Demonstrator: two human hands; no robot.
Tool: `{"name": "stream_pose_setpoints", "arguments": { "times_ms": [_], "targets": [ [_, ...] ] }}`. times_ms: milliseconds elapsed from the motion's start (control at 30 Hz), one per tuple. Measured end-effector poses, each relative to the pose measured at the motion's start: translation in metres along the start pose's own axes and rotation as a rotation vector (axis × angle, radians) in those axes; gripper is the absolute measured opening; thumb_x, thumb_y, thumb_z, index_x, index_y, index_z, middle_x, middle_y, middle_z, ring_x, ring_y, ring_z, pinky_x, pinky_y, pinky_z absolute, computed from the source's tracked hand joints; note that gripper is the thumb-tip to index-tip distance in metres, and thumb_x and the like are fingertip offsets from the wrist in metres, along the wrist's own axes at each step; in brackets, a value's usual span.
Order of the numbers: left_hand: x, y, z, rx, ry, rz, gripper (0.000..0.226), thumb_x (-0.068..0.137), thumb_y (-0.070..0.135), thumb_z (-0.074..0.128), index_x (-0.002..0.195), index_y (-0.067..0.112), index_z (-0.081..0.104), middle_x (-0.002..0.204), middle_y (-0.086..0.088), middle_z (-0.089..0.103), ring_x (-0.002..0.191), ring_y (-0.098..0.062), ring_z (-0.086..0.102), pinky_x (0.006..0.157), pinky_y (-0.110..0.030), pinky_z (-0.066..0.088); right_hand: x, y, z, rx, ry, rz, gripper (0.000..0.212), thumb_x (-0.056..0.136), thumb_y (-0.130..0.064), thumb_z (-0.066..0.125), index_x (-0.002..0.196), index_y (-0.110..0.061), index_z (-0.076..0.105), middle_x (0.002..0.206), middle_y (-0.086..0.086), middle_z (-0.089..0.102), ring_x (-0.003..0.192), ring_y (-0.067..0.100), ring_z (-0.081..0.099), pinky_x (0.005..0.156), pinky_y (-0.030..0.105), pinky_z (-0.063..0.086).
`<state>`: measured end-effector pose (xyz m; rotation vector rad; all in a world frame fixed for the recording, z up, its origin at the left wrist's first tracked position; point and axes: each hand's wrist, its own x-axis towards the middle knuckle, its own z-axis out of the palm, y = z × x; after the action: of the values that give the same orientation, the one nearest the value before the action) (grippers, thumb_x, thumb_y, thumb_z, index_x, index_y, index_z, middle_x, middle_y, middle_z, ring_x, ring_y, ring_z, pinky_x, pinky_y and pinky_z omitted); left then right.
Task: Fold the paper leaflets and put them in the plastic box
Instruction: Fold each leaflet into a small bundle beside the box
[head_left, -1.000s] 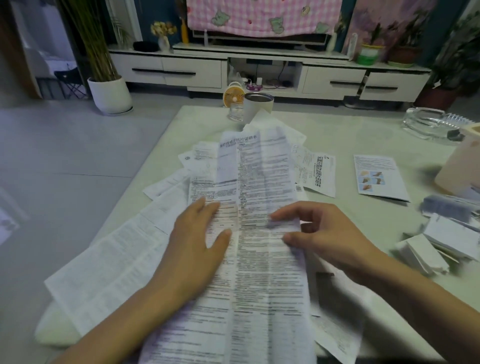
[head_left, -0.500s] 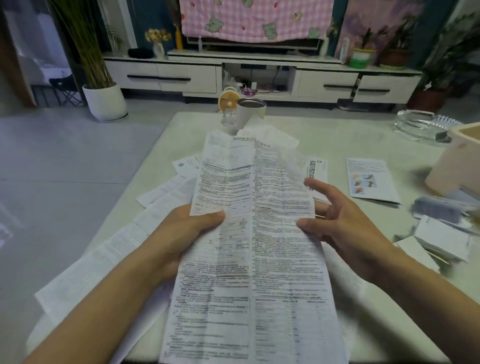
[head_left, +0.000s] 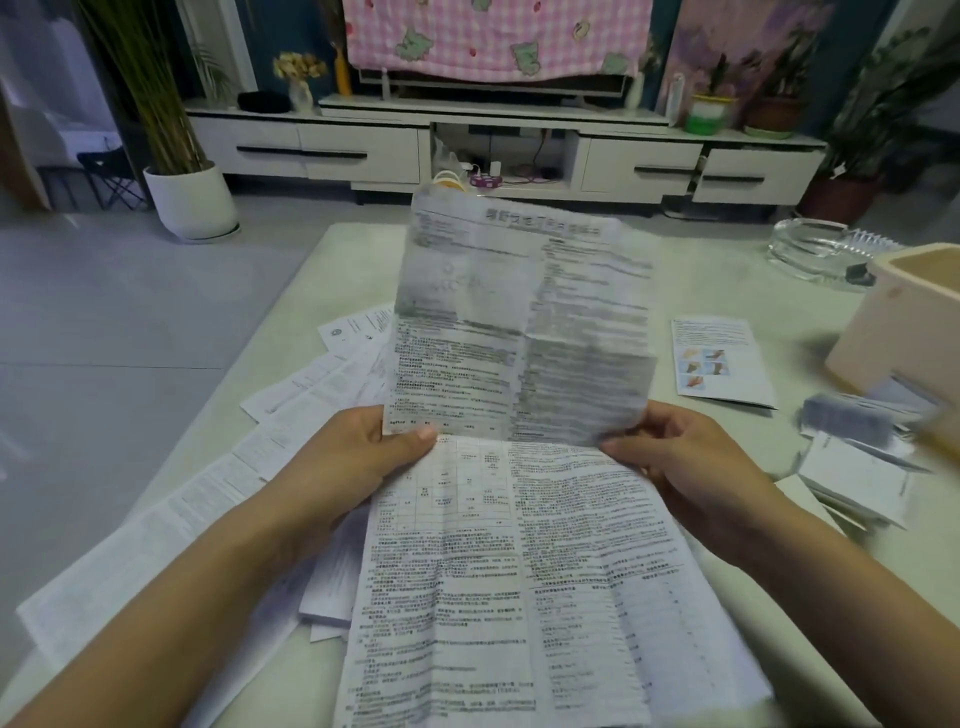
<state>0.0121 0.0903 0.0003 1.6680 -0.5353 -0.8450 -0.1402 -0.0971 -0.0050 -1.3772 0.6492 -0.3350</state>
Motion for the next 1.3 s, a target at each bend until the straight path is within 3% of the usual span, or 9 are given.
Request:
{"name": "stream_pose_setpoints", "arguments": {
  "times_ms": [133,267,400,567,767,833,933,1133,1300],
  "targets": [
    [-0.001,0.002,0.006,0.038,-0.025,0.023,0.015,0.085,0.018,0.06,0.093,0.018,0.072,0.089,0.003,0.075,0.083,-0.015,0.071,0.075,-0.027,0.057,-0.002,0.007,-0.008,0.003,0.049,-0.015,0.021,0.081,0.015,0.056,0.081,-0.003,0.068,0.084,0.017,0.071,0.075,0.021,0.07,0.07,0.027,0.056],
    [-0.003,0.009,0.007,0.036,0.004,0.0,0.043,0.082,-0.009,0.053,0.057,0.018,0.074,0.066,0.003,0.071,0.058,-0.009,0.068,0.049,-0.018,0.052,-0.004,0.001,-0.018,-0.13,-0.032,-0.058,0.043,0.084,0.018,0.043,0.057,-0.007,0.064,0.095,0.009,0.072,0.074,0.008,0.07,0.059,0.013,0.051],
    [-0.002,0.01,0.008,0.046,-0.041,-0.038,0.049,0.081,-0.017,0.044,0.049,0.013,0.065,0.062,-0.009,0.067,0.049,-0.017,0.063,0.043,-0.02,0.049,-0.006,-0.01,-0.029,-0.07,-0.075,-0.115,0.039,0.084,0.015,0.031,0.077,-0.001,0.067,0.094,0.01,0.073,0.078,0.017,0.064,0.067,0.021,0.053],
    [-0.002,0.006,0.027,0.116,-0.248,-0.049,0.045,0.084,-0.011,0.048,0.052,0.014,0.067,0.083,-0.016,0.072,0.068,-0.024,0.069,0.056,-0.026,0.055,-0.014,-0.008,-0.018,-0.419,-0.282,-0.173,0.015,0.089,-0.021,0.058,0.1,-0.015,0.066,0.099,0.003,0.071,0.086,0.012,0.063,0.083,0.025,0.05],
    [0.005,0.005,0.054,0.092,-0.388,-0.047,0.017,0.065,0.007,0.056,0.058,0.016,0.068,0.08,-0.022,0.065,0.072,-0.029,0.064,0.063,-0.031,0.052,-0.018,0.002,-0.015,-0.671,-0.466,-0.13,0.015,0.08,-0.028,0.073,0.085,-0.017,0.064,0.074,0.003,0.064,0.064,0.007,0.053,0.062,0.022,0.043],
    [0.009,0.005,0.052,0.051,-0.382,-0.053,0.018,0.061,0.008,0.05,0.058,0.01,0.068,0.08,-0.026,0.059,0.071,-0.033,0.055,0.07,-0.037,0.045,-0.018,-0.004,-0.022,-0.659,-0.421,-0.108,0.015,0.08,-0.022,0.072,0.072,-0.017,0.061,0.062,-0.004,0.059,0.056,0.004,0.05,0.056,0.016,0.039],
    [0.01,0.003,0.04,-0.013,-0.272,-0.034,0.035,0.073,0.014,0.041,0.059,0.001,0.071,0.06,-0.023,0.057,0.051,-0.025,0.052,0.052,-0.025,0.047,-0.019,-0.006,-0.03,-0.663,-0.313,-0.109,0.019,0.08,-0.02,0.072,0.066,-0.015,0.06,0.054,-0.007,0.055,0.05,0.002,0.045,0.051,0.012,0.036],
    [0.007,0.001,0.033,-0.073,-0.141,-0.004,0.046,0.072,0.035,0.069,0.117,0.026,0.06,0.105,0.001,0.072,0.093,-0.017,0.069,0.082,-0.034,0.053,-0.014,0.0,-0.03,-0.263,0.114,-0.145,0.018,0.085,-0.016,0.066,0.07,-0.009,0.059,0.063,0.006,0.055,0.056,0.01,0.049,0.055,0.019,0.04],
    [0.002,0.003,0.036,-0.362,-0.079,-0.008,0.052,0.063,0.036,0.081,0.108,0.014,0.067,0.107,-0.01,0.071,0.092,-0.025,0.07,0.068,-0.033,0.059,-0.012,-0.002,-0.033,-0.158,0.245,-0.166,0.018,0.087,-0.024,0.064,0.079,-0.008,0.063,0.076,0.009,0.068,0.071,0.018,0.063,0.073,0.033,0.05]
  ]
}}
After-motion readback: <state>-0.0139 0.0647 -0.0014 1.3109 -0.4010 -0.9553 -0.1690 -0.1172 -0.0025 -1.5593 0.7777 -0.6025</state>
